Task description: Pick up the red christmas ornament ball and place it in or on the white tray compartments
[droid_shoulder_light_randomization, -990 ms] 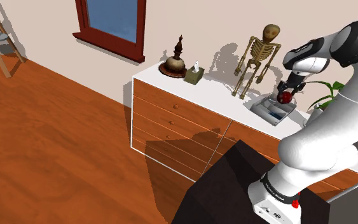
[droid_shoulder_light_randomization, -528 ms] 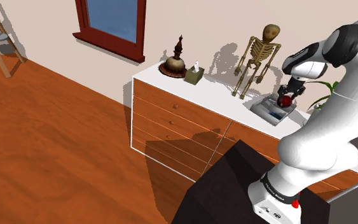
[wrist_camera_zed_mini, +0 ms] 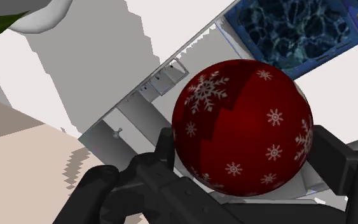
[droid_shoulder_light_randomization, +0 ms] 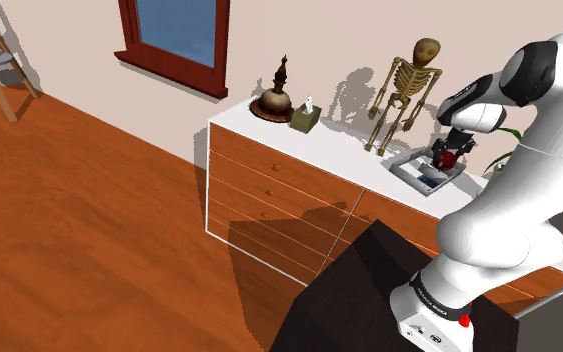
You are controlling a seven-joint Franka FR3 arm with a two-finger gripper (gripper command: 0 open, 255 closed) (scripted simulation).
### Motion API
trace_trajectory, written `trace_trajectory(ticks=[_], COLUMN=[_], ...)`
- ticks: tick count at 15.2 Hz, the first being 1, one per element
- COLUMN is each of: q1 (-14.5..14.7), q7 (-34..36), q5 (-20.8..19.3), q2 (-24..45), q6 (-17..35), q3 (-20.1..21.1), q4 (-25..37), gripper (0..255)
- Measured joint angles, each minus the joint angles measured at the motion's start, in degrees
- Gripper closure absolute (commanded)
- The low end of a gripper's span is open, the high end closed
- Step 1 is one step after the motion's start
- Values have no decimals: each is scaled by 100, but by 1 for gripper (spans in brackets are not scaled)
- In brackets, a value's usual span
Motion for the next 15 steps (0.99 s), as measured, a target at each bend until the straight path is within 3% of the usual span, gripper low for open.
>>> trace_trajectory(ticks=[5, 6, 12, 15], q1=[-63, -56, -47, 42], q7=[-94, -80, -77, 34], q5=[78, 68, 76, -102], q2=[66, 59, 93, -171], q6=[-268, -272, -298, -634], q3=[6, 2, 19, -37], q4=[96, 86, 56, 155], gripper=[255, 0, 0, 0])
